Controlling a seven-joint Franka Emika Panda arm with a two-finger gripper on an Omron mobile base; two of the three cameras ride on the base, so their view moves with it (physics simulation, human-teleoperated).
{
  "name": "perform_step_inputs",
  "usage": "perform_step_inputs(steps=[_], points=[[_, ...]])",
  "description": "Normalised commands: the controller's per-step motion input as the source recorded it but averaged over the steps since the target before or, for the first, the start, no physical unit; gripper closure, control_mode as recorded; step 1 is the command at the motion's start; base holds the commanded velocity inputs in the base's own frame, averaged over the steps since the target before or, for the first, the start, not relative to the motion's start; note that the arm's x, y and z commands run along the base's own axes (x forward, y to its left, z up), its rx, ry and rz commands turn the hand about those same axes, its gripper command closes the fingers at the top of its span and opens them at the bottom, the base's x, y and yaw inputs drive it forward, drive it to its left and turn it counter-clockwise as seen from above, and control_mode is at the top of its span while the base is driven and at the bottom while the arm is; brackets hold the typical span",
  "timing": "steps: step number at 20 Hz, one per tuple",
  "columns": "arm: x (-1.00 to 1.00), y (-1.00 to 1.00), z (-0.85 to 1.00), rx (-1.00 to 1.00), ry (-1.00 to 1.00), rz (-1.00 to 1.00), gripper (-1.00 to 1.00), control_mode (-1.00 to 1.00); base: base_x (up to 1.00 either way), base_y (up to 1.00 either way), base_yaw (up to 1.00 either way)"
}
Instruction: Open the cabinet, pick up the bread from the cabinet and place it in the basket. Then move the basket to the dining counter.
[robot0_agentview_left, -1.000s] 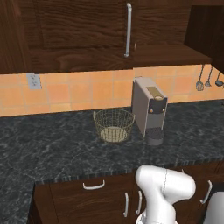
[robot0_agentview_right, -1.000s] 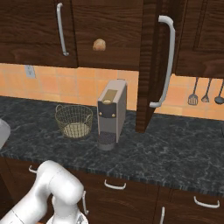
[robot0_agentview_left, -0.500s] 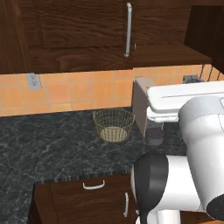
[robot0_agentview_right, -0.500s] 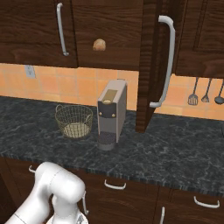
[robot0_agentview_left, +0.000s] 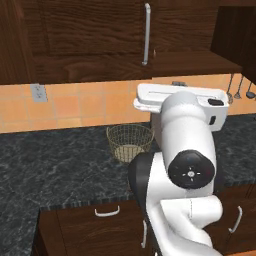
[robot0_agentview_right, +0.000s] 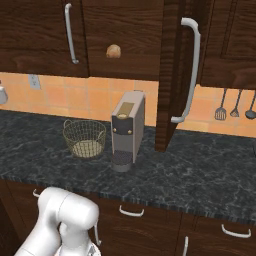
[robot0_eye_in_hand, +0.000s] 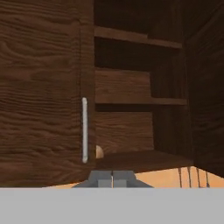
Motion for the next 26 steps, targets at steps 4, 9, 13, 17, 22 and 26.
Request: perform_step_inputs(steps=[4, 9, 13, 17, 22, 26], points=[[0.62, -0.05, 0.00, 0.00, -0.01, 0.01, 1.00, -1.00, 0.00, 0.00, 0.00], [0.84, -0.23, 0.01, 0.00, 0.11, 0.03, -1.00, -1.00, 0.00, 0.00, 0.00], [0.51, -0.13, 0.01, 0.00, -0.03, 0.04, -1.00, -1.00, 0.00, 0.00, 0.00], [0.56, -0.08, -0.01, 0.00, -0.16, 0.12, -1.00, -1.00, 0.00, 0.00, 0.00], [0.67, -0.08, 0.00, 0.00, 0.02, 0.04, -1.00, -1.00, 0.00, 0.00, 0.00], [0.59, -0.01, 0.00, 0.00, 0.22, 0.00, -1.00, -1.00, 0.00, 0.00, 0.00]])
